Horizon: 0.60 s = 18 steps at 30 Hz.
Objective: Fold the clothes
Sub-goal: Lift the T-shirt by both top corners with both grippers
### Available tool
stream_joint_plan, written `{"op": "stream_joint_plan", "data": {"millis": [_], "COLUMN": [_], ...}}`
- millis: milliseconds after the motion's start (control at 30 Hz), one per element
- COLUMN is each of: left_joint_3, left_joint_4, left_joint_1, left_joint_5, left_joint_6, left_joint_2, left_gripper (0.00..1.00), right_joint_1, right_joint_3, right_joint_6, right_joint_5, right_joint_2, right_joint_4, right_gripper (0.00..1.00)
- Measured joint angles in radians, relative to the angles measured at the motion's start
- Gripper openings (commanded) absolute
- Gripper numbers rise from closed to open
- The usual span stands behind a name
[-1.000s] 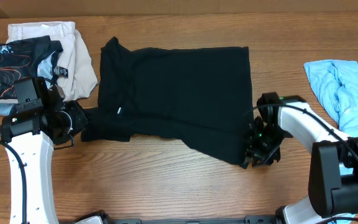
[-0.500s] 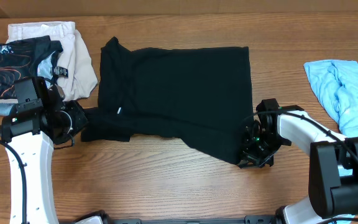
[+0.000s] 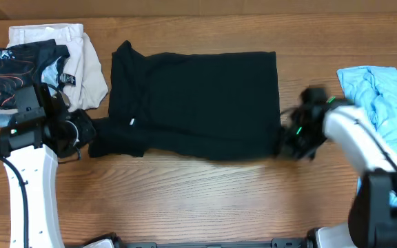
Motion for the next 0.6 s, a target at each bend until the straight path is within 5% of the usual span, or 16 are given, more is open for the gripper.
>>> {"op": "stream_joint_plan", "data": {"millis": [333, 600], "left_joint_3": [0.338, 0.740], "left_joint_4": [-0.135, -0.323], "left_joint_1": [0.000, 0.018], "left_joint_5": [0.006, 0.046], "left_joint_6": [0.018, 0.042], "left_joint_2": [0.002, 0.002], "left_gripper": [0.04, 0.04], "right_joint_1": [-0.097, -0.096], "right_joint_3": [0.835, 1.162], "right_joint_6": [-0.055, -0.064], "right_joint_5": [0.107, 0.214], "right_joint_2": [-0.171, -0.220], "right_joint_4": [-0.428, -0.537], "right_gripper": [0.04, 0.04]}}
